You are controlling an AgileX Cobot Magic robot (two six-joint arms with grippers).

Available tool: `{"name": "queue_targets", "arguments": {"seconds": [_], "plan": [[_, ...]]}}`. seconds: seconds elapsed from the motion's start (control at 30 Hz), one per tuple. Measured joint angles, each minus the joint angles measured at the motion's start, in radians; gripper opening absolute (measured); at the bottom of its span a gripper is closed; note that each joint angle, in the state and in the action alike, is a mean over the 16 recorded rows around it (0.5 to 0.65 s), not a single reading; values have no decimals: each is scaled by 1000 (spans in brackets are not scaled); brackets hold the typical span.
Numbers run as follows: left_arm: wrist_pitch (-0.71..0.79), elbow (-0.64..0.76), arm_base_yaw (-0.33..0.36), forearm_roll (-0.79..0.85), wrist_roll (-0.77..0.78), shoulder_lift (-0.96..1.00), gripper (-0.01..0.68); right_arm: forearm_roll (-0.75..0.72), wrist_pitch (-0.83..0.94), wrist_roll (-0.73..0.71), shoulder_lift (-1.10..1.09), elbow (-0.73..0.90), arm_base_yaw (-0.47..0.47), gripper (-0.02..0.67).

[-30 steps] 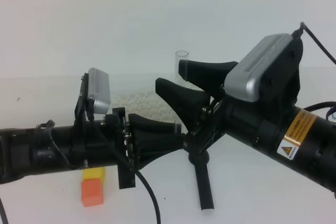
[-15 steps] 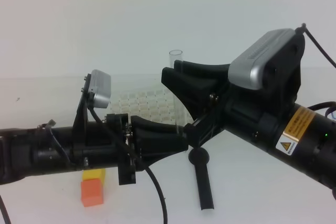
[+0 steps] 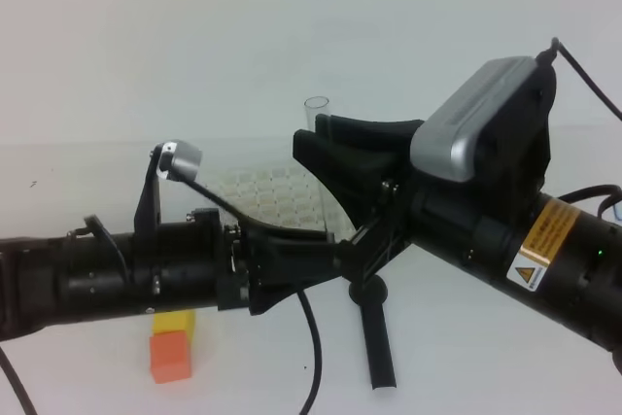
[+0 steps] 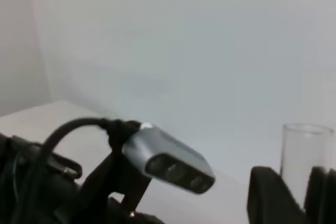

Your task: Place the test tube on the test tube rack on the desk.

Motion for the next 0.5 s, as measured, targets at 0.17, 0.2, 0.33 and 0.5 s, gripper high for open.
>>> {"name": "queue_targets", "arguments": {"seconds": [0.17,0.2,0.33,0.5], "plan": [[0,0,0,39,-72,-5,357,-19,13,-29,-28,2,0,129],[0,0,0,48,-86,-7,342,-22,19,-36,-38,2,0,129],[-1,0,0,87,-137,-22,236,-31,68,-70,-95,3,0,129],[4,0,-4,140,-184,-78,87,-35,174,-114,-194,5,0,129]]}}
